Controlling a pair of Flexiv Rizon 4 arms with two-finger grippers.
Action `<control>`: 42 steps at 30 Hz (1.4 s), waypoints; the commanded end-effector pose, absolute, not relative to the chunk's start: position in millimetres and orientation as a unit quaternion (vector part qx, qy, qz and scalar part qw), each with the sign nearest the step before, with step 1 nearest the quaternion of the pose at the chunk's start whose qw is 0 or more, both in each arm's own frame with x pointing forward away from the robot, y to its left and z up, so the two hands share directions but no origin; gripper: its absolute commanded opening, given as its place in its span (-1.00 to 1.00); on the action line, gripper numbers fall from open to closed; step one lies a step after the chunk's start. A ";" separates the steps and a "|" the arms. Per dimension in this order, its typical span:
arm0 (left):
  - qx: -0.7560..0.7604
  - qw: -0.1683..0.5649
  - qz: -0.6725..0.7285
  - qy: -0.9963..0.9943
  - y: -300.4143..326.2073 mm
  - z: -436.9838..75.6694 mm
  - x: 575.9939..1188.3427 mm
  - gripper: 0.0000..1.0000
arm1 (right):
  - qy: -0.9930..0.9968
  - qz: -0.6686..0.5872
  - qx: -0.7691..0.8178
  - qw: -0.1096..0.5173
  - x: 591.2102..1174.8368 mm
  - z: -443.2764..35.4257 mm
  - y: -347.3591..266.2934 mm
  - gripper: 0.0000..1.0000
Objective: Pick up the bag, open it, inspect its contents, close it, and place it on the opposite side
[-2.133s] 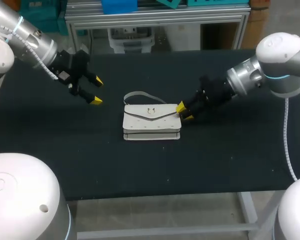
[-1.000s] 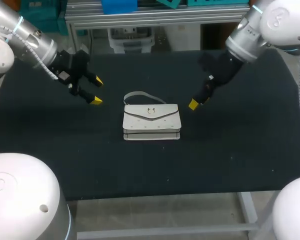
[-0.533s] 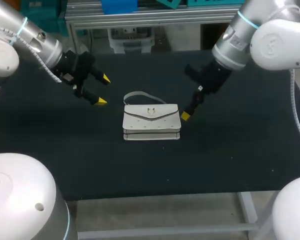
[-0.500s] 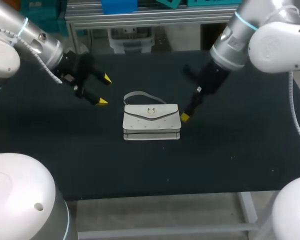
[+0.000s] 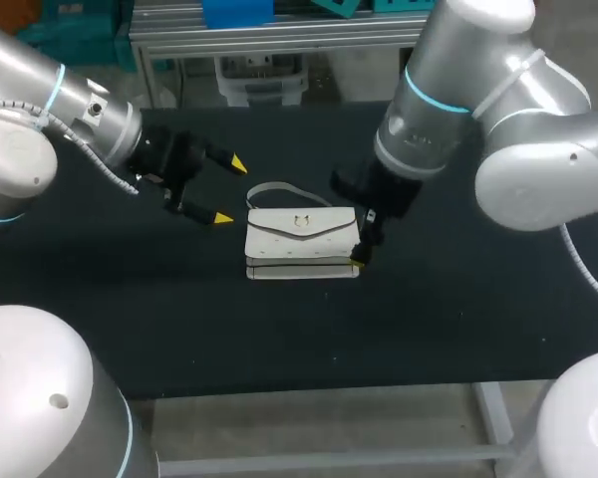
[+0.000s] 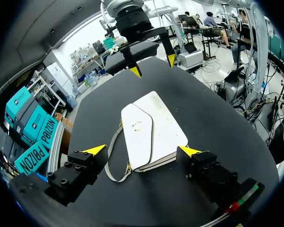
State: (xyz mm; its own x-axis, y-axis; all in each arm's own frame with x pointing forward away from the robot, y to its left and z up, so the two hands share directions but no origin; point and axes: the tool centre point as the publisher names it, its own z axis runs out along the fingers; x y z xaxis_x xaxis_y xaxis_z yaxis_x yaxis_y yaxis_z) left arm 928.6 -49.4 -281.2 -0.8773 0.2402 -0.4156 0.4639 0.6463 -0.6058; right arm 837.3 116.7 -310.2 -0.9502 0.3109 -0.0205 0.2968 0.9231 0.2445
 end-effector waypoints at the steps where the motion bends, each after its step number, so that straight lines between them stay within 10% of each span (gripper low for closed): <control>1: 0.191 0.168 -0.379 0.890 -48.4 -285.3 926.7 1.00 | 0.968 0.096 0.171 0.157 834.8 -313.7 121.9 1.00; 27: 0.327 0.222 -0.358 0.846 -94.1 -305.1 943.4 0.97 | 0.943 0.065 0.053 0.322 857.2 -366.0 142.0 1.00; 42: 0.341 0.191 -0.348 0.852 -108.0 -319.2 949.6 0.84 | 0.942 0.062 -0.001 0.330 875.1 -372.6 151.3 0.29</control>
State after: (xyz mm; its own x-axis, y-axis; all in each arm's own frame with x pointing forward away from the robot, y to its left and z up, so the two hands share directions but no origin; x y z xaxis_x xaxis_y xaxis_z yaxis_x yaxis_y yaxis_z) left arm 945.2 -105.5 -316.7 -0.6939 0.4446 -0.5664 0.7139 0.5276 -0.4604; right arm 877.1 146.2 -371.4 -0.8020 0.0378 -0.5962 -0.0497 0.9903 0.1297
